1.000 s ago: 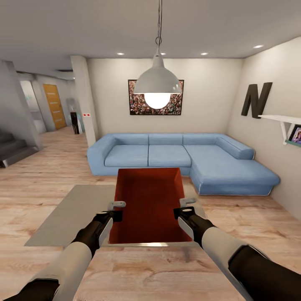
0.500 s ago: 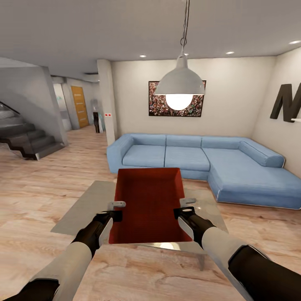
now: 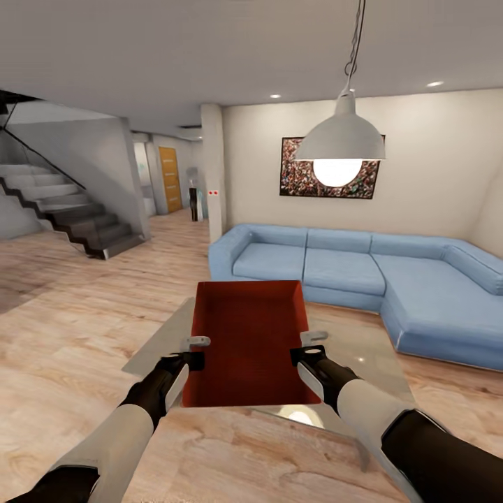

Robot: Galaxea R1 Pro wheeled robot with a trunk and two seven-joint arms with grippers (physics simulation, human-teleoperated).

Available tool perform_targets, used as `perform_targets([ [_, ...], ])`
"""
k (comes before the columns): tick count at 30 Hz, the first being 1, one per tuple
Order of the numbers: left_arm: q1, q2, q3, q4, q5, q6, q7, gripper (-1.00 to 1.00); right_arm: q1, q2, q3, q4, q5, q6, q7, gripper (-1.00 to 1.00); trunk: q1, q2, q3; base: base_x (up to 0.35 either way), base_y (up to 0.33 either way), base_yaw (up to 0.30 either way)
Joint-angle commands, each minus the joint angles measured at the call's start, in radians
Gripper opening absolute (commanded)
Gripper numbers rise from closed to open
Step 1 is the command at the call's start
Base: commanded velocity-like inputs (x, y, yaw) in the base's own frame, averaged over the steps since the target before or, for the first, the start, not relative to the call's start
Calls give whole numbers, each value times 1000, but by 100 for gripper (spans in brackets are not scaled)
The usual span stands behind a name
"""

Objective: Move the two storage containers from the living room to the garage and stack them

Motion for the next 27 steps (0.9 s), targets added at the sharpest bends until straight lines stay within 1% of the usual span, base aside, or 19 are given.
perform_targets([
  [1,0,0,14,0,3,5,8,-100,0,-16,-22,-4,29,-61,-35,-100,0,-1,0,0,0,295],
  [27,0,0,13,0,3,5,8,-100,0,-16,-21,-3,29,-61,-35,-100,0,-1,12,0,0,295],
])
